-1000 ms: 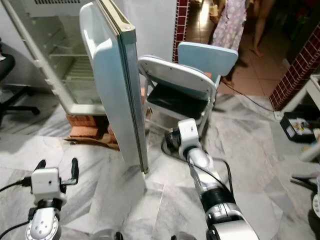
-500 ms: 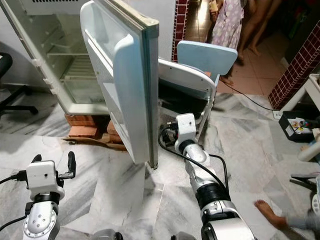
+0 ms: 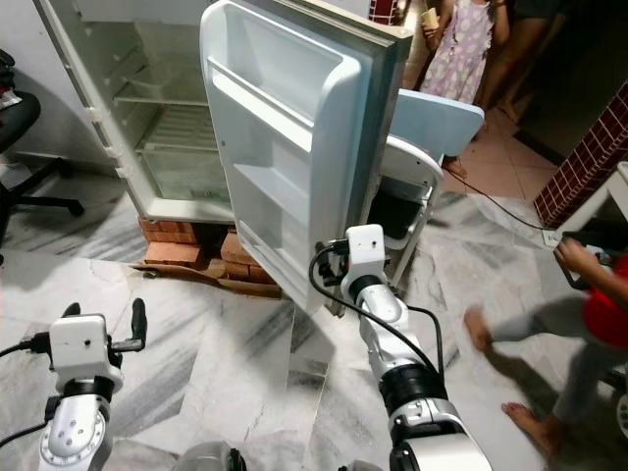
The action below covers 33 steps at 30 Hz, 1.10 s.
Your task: Restocking fridge
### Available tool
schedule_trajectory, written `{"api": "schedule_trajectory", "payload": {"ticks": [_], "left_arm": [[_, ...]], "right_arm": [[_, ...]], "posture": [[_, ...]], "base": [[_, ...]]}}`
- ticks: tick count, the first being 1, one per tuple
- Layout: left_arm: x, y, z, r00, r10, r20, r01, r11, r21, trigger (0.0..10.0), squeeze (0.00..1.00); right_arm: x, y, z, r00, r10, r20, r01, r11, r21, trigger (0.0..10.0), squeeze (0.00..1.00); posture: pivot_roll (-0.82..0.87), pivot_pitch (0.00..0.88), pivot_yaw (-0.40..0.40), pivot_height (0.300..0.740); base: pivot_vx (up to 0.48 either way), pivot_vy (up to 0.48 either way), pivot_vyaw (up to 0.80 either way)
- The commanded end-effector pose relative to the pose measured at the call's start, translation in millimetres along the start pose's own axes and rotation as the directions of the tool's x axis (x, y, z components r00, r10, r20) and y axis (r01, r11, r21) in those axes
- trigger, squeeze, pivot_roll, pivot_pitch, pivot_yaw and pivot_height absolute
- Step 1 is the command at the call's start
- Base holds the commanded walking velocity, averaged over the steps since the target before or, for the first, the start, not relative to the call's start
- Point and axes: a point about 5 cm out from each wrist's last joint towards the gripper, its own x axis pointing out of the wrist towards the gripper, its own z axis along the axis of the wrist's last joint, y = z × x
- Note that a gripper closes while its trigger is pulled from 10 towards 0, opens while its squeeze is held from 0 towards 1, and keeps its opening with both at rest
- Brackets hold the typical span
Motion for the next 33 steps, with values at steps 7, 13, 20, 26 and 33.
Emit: {"api": "schedule_trajectory", "payload": {"ticks": [7,13,20,26,33], "left_arm": [[1.5,1.2,0.5,1.0,-0.002,0.002,0.002,1.0,0.007,10.0,0.0],[2.5,1.4,0.6,1.0,-0.007,0.005,0.007,1.0,0.008,10.0,0.0],[2.3,0.4,-0.2,1.0,-0.027,0.016,0.027,1.0,0.004,10.0,0.0],[2.3,-0.1,-0.6,0.999,-0.037,0.018,0.037,0.999,0.0,10.0,0.0],[3.5,-0.2,-0.7,0.999,-0.044,0.022,0.044,0.999,0.0,10.0,0.0]], "right_arm": [[-3.5,-4.5,-3.4,1.0,-0.023,-0.004,0.023,1.0,-0.003,10.0,0.0],[-3.8,-3.8,-4.7,1.0,-0.018,-0.009,0.018,1.0,0.002,10.0,0.0],[-4.7,-2.8,-4.4,1.0,-0.008,0.0,0.008,1.0,0.005,10.0,0.0],[-6.1,-5.6,-2.3,1.0,-0.02,0.02,0.02,1.0,0.02,10.0,0.0],[-6.6,-6.8,-1.5,0.999,-0.028,0.027,0.027,0.999,0.025,10.0,0.0]], "posture": [[0.04,0.028,0.014,0.74],[0.04,0.029,0.014,0.74],[0.04,0.032,0.013,0.74],[0.03,0.033,0.015,0.74],[0.03,0.034,0.015,0.74]], "base": [[0.0,0.0,0.0],[0.0,0.0,0.0],[0.0,0.0,0.0],[0.242,0.0,0.0],[0.29,0.0,0.0]]}}
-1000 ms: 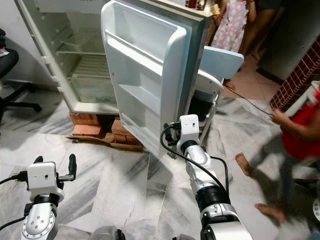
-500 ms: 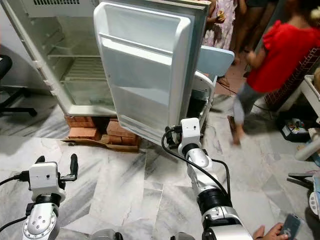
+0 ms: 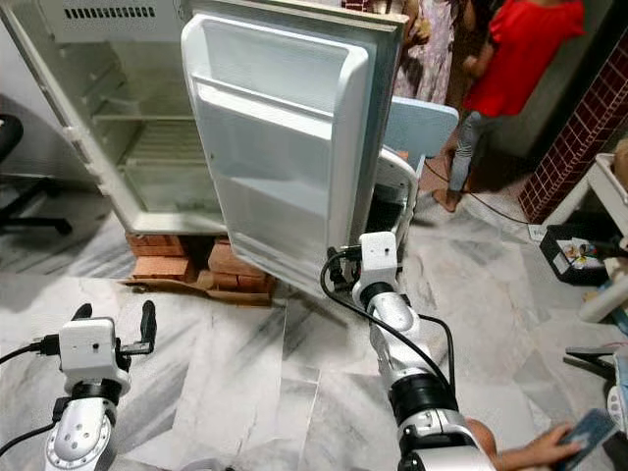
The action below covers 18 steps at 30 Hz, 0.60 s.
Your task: Restocking fridge
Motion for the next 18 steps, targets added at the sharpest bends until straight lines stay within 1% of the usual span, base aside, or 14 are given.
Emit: {"api": "schedule_trajectory", "payload": {"ticks": [1,3,7,9,18], "left_arm": [[-0.6,2.1,-3.8,1.0,-0.011,-0.011,0.011,1.0,0.008,10.0,0.0],[-0.7,2.2,-3.9,1.0,-0.01,-0.012,0.01,1.0,0.006,10.0,0.0],[-1.4,1.9,-5.1,1.0,-0.009,-0.018,0.009,1.0,-0.001,10.0,0.0],[-1.6,1.7,-6.3,1.0,-0.007,-0.027,0.007,1.0,0.01,10.0,0.0],[-0.8,1.8,-7.4,1.0,-0.008,-0.029,0.008,1.0,0.014,10.0,0.0]], "right_arm": [[-0.8,-2.3,2.2,1.0,-0.009,0.014,0.009,1.0,0.006,10.0,0.0],[-1.0,-2.6,2.3,1.0,-0.01,0.014,0.01,1.0,0.005,10.0,0.0],[-1.3,-4.3,2.2,1.0,-0.014,0.012,0.014,1.0,0.003,10.0,0.0],[-1.3,-4.4,2.4,1.0,-0.015,0.012,0.015,1.0,0.001,10.0,0.0],[-2.1,-5.6,1.3,1.0,-0.027,0.008,0.027,1.0,0.008,10.0,0.0]], "posture": [[0.03,0.035,0.014,0.74],[0.03,0.035,0.014,0.74],[0.03,0.035,0.013,0.74],[0.03,0.035,0.013,0.74],[0.03,0.034,0.016,0.74]], "base": [[0.285,0.0,0.0],[0.283,0.0,0.0],[0.0,0.0,0.0],[0.0,0.0,0.0],[0.0,0.0,0.0]]}}
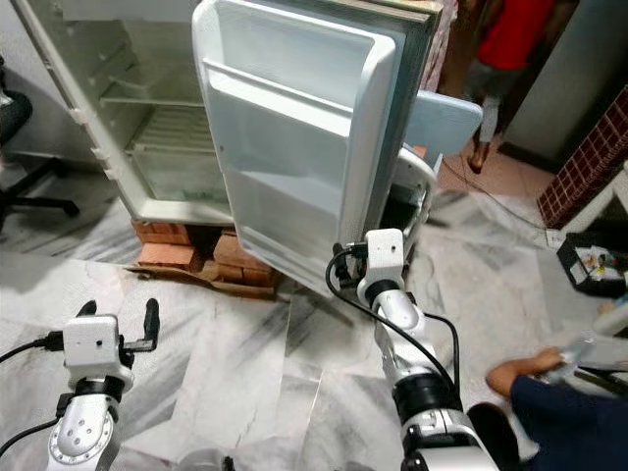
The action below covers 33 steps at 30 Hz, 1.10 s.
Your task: Restocking fridge
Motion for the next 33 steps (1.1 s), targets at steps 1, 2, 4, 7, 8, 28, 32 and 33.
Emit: {"api": "schedule_trajectory", "payload": {"ticks": [1,2,4,7,8,28,32,33], "left_arm": [[-0.5,2.8,-1,1.0,0.005,-0.003,-0.005,1.0,0.013,10.0,0.0],[-0.4,2.8,0,1.0,0.003,-0.001,-0.003,1.0,0.015,10.0,0.0],[-0.2,2.9,0,1.0,-0.001,0.003,0.001,1.0,0.016,10.0,0.0],[0.3,3.3,1,1.0,-0.003,0.009,0.002,1.0,0.015,10.0,0.0],[0.2,3.5,2,1.0,-0.005,0.017,0.005,1.0,0.011,10.0,0.0],[9.2,8.0,20,0.995,-0.018,0.097,0.015,1.0,0.027,10.0,0.0],[8.1,5.4,19,0.996,-0.019,0.092,0.017,1.0,0.022,10.0,0.0],[7.9,5.1,19,0.996,-0.02,0.091,0.018,1.0,0.021,10.0,0.0]], "right_arm": [[-1.0,-4.1,1,1.0,-0.019,0.004,0.019,1.0,0.004,10.0,0.0],[-1.3,-4.5,1,1.0,-0.019,0.003,0.019,1.0,0.005,10.0,0.0],[-2.0,-5.4,1,1.0,-0.021,0.003,0.021,1.0,0.006,10.0,0.0],[-3.9,-9.4,2,0.999,-0.033,0.014,0.032,0.999,0.014,10.0,0.0],[-8.5,-14.1,4,0.998,-0.041,0.043,0.04,0.999,0.022,10.0,0.0],[-34.7,-21.5,1,0.992,-0.067,0.103,0.069,0.998,-0.012,10.0,0.0],[-33.1,-22.8,4,0.992,-0.066,0.104,0.068,0.997,-0.019,10.0,0.0],[-32.7,-23.2,4,0.992,-0.067,0.103,0.069,0.997,-0.02,10.0,0.0]], "posture": [[0.03,0.034,0.016,0.74],[0.03,0.034,0.016,0.74],[0.03,0.033,0.018,0.74],[0.03,0.032,0.017,0.74],[0.03,0.032,0.017,0.74],[0.0,0.044,0.038,0.74],[0.0,0.043,0.036,0.74],[0.0,0.043,0.036,0.74]], "base": [[0.0,0.0,0.0],[0.0,0.0,0.0],[0.0,0.0,0.0],[0.0,0.0,0.0],[0.0,0.0,0.0],[0.298,0.0,-0.34],[0.424,0.0,0.0],[0.405,0.0,0.0]]}}
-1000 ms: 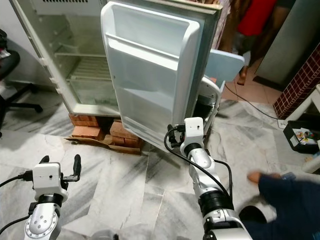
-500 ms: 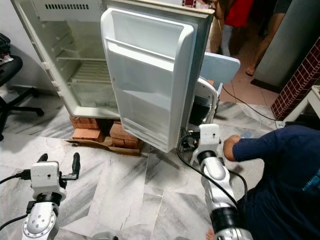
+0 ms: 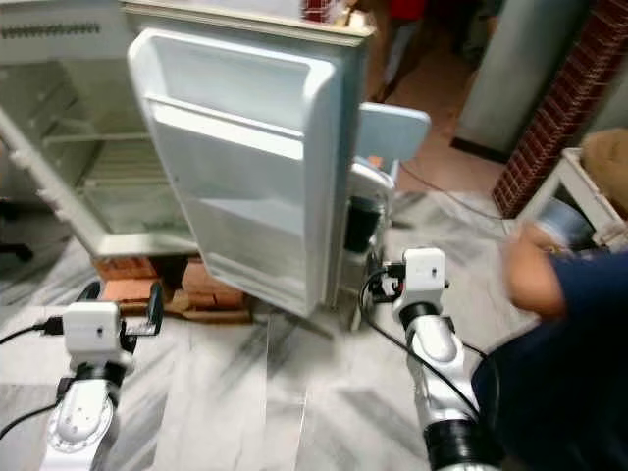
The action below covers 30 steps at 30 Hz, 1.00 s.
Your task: Restocking fridge
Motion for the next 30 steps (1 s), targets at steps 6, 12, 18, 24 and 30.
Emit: {"api": "schedule_trajectory", "payload": {"ticks": [6,12,18,24,30], "left_arm": [[0.5,-3.8,1,1.0,-0.012,0.005,0.012,1.0,-0.01,10.0,0.0],[0.2,0.4,-5,0.999,0.018,-0.029,-0.018,1.0,0.013,10.0,0.0],[-4.3,0.0,-8,1.0,-0.001,-0.027,0.003,0.996,0.084,10.0,0.0],[-5.4,7.9,-18,0.992,0.072,-0.107,-0.063,0.995,0.083,10.0,0.0],[-23.6,5.5,-45,0.952,0.062,-0.299,-0.044,0.997,0.068,10.0,0.0]], "right_arm": [[2.1,-7.2,4,1.0,-0.016,-0.001,0.016,1.0,-0.022,10.0,0.0],[4.6,-3.9,5,1.0,-0.008,0.001,0.008,1.0,-0.024,10.0,0.0],[9.1,-1.5,4,1.0,0.023,-0.013,-0.023,1.0,-0.021,10.0,0.0],[29.9,4.1,16,0.999,0.034,-0.009,-0.034,0.999,0.011,10.0,0.0],[65.0,37.9,50,0.996,0.081,0.046,-0.081,0.997,0.001,10.0,0.0]], "posture": [[0.01,0.037,0.024,0.74],[0.01,0.038,0.026,0.74],[0.02,0.044,0.028,0.74],[0.03,0.046,0.023,0.74],[0.04,0.042,0.015,0.74]], "base": [[0.406,0.0,0.0],[0.167,0.0,0.0],[0.0,0.0,0.0],[0.0,0.0,0.0],[0.0,0.0,0.0]]}}
